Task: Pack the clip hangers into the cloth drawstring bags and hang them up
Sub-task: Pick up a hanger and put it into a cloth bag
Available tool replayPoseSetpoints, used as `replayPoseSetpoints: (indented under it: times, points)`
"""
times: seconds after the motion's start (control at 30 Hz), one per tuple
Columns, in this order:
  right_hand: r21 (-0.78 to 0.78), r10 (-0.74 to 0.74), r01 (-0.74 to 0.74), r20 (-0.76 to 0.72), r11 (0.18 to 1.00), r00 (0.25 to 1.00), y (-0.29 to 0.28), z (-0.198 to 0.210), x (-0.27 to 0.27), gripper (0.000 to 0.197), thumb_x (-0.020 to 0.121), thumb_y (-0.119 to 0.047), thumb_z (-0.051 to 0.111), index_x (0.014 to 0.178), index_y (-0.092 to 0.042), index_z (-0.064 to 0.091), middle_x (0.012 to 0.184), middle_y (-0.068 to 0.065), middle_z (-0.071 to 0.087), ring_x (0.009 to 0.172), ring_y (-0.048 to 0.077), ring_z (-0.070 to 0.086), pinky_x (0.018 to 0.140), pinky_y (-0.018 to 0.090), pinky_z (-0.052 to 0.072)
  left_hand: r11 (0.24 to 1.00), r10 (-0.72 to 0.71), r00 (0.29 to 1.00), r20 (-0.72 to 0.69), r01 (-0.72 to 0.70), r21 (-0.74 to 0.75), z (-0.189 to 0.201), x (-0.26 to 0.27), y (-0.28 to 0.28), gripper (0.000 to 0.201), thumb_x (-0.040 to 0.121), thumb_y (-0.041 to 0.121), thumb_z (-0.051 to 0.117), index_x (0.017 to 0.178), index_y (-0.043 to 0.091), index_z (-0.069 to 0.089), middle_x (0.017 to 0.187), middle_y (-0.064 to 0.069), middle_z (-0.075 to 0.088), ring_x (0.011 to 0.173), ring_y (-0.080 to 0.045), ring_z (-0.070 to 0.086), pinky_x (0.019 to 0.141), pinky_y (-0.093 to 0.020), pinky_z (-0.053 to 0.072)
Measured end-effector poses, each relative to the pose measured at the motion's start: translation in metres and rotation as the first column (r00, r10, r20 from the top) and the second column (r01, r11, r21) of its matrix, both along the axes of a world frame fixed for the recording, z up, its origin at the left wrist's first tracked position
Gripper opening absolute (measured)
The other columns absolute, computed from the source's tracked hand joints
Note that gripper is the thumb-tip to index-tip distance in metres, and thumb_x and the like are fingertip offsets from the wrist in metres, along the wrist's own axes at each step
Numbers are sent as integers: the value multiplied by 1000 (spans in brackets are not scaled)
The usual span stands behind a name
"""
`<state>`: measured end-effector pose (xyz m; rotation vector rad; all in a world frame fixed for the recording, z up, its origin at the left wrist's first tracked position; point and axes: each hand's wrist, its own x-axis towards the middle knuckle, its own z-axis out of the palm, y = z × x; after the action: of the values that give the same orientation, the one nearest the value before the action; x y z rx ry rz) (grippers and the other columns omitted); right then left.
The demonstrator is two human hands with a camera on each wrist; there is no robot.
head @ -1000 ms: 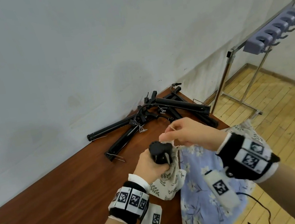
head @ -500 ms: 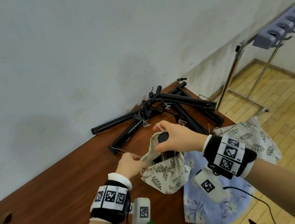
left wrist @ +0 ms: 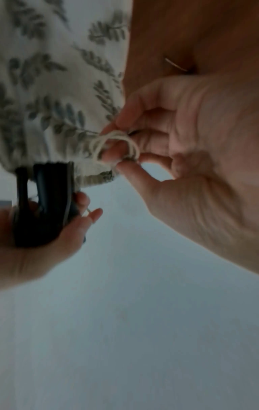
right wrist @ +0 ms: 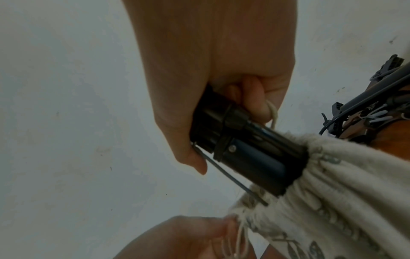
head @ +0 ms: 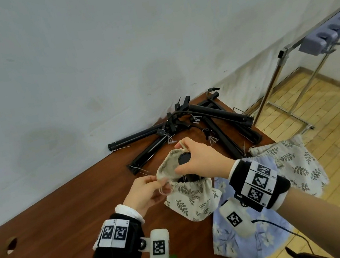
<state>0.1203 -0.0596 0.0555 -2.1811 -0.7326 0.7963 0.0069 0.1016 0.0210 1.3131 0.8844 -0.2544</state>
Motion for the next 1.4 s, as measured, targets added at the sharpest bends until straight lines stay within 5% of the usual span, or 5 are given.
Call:
replayPoseSetpoints:
  times: [0.2,0.63,0.9,1.17,1.4]
  points:
    - [-19,-8,8,8,1000,1000,6,0,-3,63,73,-43,75,126,-27,43,121,-2,58,101,20,60,81,31,47,974,146,965,219,-102,-203,36,4,0,20,93,-1,51,113,2,52,64,-6,54,65,-19,63,70,-33,52]
    - [-122,94,-99,-52,988,994,9,4,7,60,78,-43,72,127,-21,46,118,-3,56,96,16,57,73,25,45,930,-284,768,574,75,359,107,13,-9,14,84,6,64,94,10,56,57,-3,62,64,-18,60,76,-26,48]
    - [329,72,175,-619,928,783,-22,15,30,23,96,-23,57,92,-2,65,67,2,54,58,12,47,65,25,40,700,-595,704,388,215,681,68,20,-24,59,67,26,84,119,31,56,124,21,58,122,5,47,103,-12,33]
    - [161,-220,253,-202,954,955,-29,16,26,40,89,-24,65,55,-10,48,53,4,39,41,11,35,46,19,33,207,-779,625,45,189,960,26,49,-29,47,73,48,73,113,27,63,99,21,59,99,-6,51,91,-36,46]
    - [365,-143,380,-534,850,833,-20,35,9,43,97,-20,50,55,-13,43,48,-2,32,40,10,23,41,20,21,-21,-748,654,-113,146,989,15,53,-58,38,73,65,55,81,30,70,80,16,63,79,-13,49,68,-30,47]
